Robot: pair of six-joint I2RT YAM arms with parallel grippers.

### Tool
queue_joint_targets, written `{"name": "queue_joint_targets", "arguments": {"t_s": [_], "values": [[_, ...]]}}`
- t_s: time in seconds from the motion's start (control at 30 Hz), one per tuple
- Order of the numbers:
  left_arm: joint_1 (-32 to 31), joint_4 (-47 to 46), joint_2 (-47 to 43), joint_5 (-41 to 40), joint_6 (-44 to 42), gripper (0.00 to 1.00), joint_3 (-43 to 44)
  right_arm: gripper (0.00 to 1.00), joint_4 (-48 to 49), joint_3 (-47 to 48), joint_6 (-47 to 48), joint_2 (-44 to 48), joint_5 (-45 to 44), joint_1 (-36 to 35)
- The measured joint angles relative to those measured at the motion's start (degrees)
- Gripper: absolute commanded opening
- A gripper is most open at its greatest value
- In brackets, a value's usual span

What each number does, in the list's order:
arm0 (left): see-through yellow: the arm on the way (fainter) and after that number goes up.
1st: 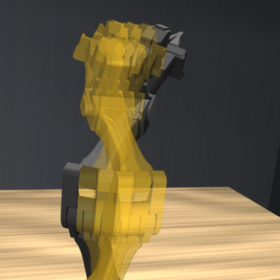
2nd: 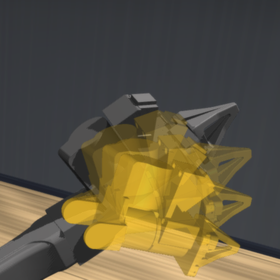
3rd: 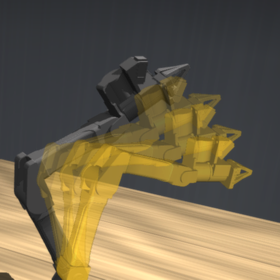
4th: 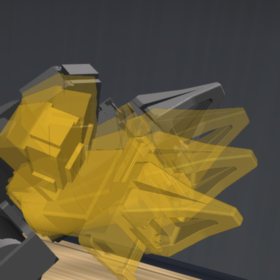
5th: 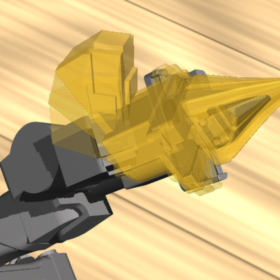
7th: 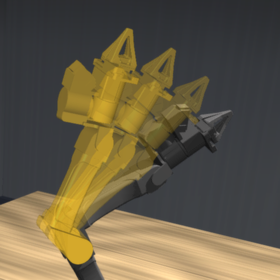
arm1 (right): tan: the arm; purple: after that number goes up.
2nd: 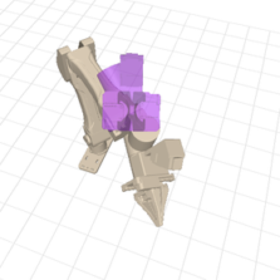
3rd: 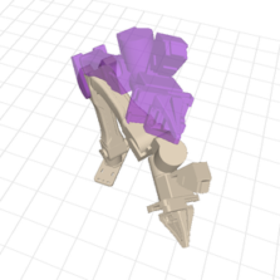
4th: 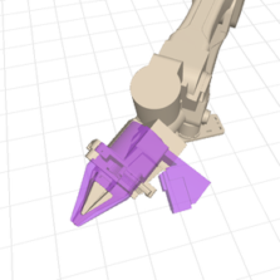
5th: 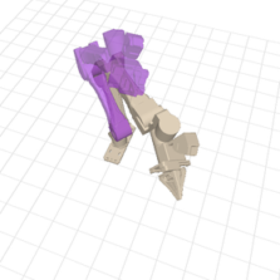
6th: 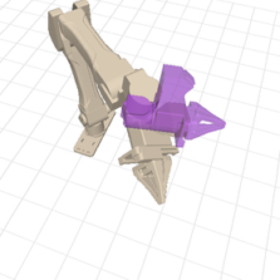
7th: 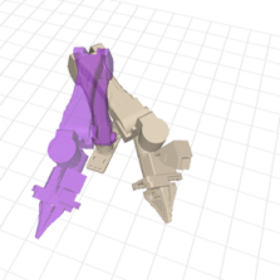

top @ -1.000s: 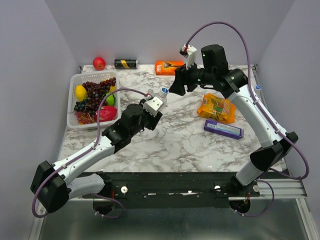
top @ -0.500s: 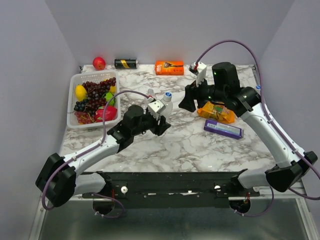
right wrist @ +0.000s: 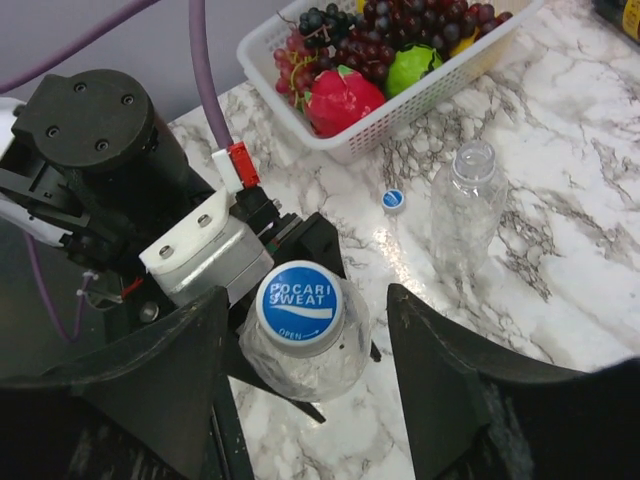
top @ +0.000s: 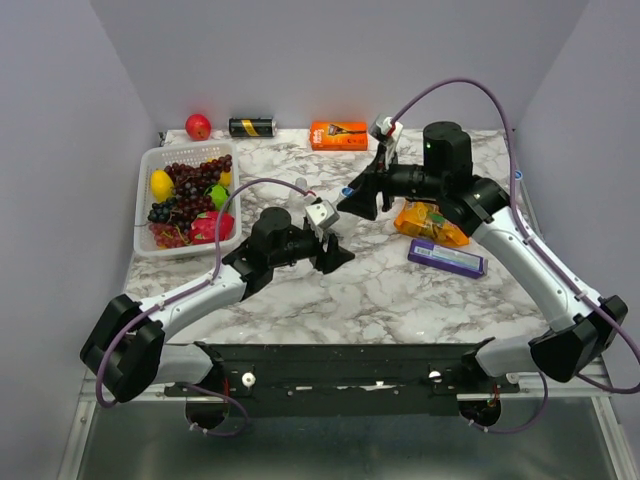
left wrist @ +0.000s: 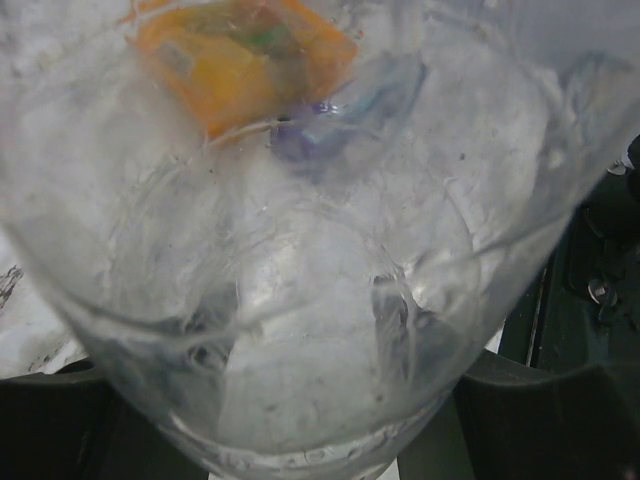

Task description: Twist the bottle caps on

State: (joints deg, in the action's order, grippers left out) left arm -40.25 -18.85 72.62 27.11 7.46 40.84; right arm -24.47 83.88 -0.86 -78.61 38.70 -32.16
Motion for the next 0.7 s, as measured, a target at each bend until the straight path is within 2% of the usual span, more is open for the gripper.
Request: {"name": "queue_joint_targets", "arguments": {"t_s": [0.1, 0.17, 0.2, 0.33, 0.43, 0.47, 0.5, 0.7], "values": [[0.0, -0.4, 0.1, 0.9, -0.1, 0.00, 0.0, 0.64, 2.3, -0.5, -0.9, -0.5, 0.0, 0.0], [0.0, -0.4, 0.1, 1.4, -0.1, 0.00, 0.0, 0.51, 3.8, -1.0, -1.4, -0.8, -0.2, 0.0], [0.0, -0.4, 0.1, 1.5, -0.1, 0.00, 0.0, 0.41, 4.4, -1.0, -1.6, -1.0, -0.3, 0.0], [0.3, -0.2, 0.5, 1.6, 0.8, 0.00, 0.1, 0.19, 5.9, -1.0, -2.3, -2.0, -0.2, -0.3], [0.4, -0.1, 0.6, 1.3, 1.2, 0.68, 0.1, 0.11, 6.3, -1.0, -2.1, -2.4, 0.0, -0.3], [0.4, 0.1, 0.6, 1.0, 1.2, 0.94, 0.1, 0.10, 6.4, -1.0, -1.7, -2.4, -0.2, -0.3], [0.4, 0.2, 0.6, 0.7, 1.1, 0.99, 0.1, 0.08, 6.4, -1.0, -0.9, -2.4, -0.3, -0.3], [0.7, 6.8, 0.0, -7.1, -1.2, 0.99, 2.7, 0.05, 7.7, -1.0, 5.6, -3.5, -3.8, 0.5]]}}
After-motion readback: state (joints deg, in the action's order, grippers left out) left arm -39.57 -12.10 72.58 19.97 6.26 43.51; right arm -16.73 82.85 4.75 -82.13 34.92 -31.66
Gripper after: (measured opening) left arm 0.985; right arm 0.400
